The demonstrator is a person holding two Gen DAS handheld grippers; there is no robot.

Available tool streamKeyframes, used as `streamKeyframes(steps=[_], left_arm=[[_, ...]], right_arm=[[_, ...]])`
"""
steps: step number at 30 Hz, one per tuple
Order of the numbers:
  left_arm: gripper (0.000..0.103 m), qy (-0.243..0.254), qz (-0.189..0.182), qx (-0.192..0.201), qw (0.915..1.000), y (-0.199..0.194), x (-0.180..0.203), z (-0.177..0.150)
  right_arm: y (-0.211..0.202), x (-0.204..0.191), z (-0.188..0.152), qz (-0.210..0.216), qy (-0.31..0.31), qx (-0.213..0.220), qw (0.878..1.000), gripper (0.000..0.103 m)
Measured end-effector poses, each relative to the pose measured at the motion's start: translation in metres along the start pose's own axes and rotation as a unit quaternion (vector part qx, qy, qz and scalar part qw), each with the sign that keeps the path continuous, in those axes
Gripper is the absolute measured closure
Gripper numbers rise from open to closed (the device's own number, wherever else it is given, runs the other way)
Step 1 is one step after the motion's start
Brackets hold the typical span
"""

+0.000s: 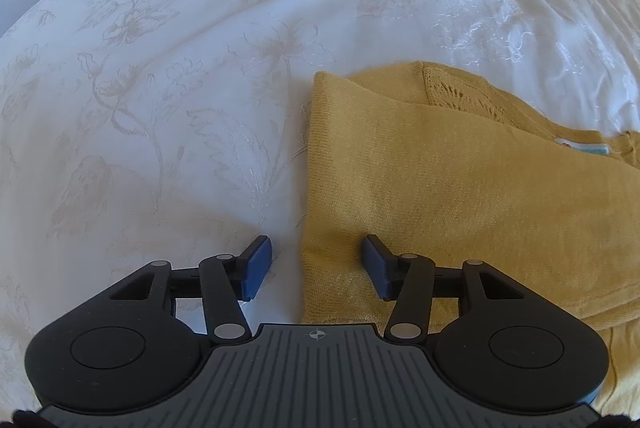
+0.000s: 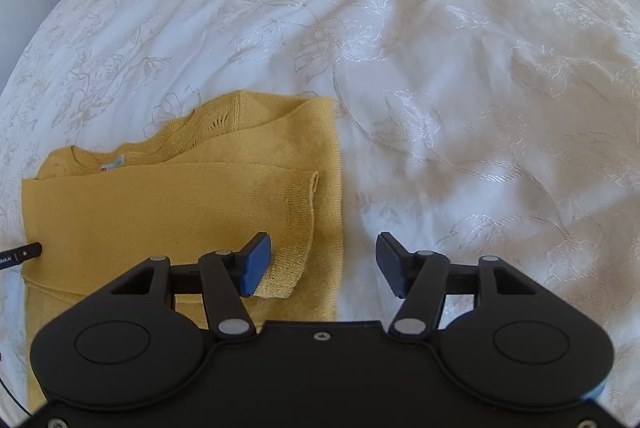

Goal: Fold small clothes
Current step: 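Move both open grippers along the folded sweater to its ribbed hem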

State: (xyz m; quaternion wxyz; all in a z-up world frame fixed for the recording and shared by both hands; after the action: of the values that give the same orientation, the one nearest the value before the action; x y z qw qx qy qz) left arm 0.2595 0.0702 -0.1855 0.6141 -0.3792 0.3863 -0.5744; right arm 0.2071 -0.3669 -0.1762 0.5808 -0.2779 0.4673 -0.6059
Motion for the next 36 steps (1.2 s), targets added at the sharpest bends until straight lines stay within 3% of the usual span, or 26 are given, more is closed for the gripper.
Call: streamKeyframes(steps=[2, 5, 7, 9, 18, 25, 36], left_arm=[[0.049, -0.001, 0.001, 0.001, 1.0, 0.0, 0.001, 0.0], [0.029, -0.003, -0.001, 0.005, 1.0, 0.0, -0.002, -0.003], [0.016, -0.01, -0.014, 0.001, 0.9998, 0.002, -0.006, -0.005], [0.01, -0.01, -0.021, -0.006, 0.9997, 0.003, -0.008, -0.006], [0.009, 0.013, -0.028, 0.003, 0.9995, -0.028, 0.002, -0.024], [0.007, 0.022, -0.037, 0.011, 0.999, -0.072, 0.01, -0.069], [0.007, 0.022, -0.038, -0.004, 0.999, -0.118, 0.023, -0.148]], right_arm=[[0.007, -0.001, -0.003, -0.018, -0.011, -0.01, 1.0, 0.031], [0.018, 0.0, -0.007, -0.036, -0.023, -0.02, 0.999, 0.019], [0.02, 0.001, -0.009, -0.037, -0.023, -0.021, 0.999, 0.003], [0.019, 0.003, -0.012, -0.033, -0.018, -0.021, 0.999, 0.001], [-0.018, 0.001, -0.031, 0.007, 0.003, 0.001, 1.0, 0.001], [-0.049, -0.01, -0.059, 0.04, -0.007, 0.012, 0.999, 0.001], [-0.078, -0.019, -0.121, 0.069, -0.052, -0.012, 0.996, 0.001]])
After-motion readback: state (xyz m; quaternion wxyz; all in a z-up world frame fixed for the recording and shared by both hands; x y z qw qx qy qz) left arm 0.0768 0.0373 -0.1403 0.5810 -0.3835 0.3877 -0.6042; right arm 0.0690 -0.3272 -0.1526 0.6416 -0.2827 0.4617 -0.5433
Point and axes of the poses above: each gripper's, at about its wrist camera, not at the fingertips, and y roughly the way its jaws point, x to its right, z to its top, the point moved 1 cm from there along y, roughly the way its jaws point, and after that the axes turned 1 degree about -x, right-handed, at the moved point
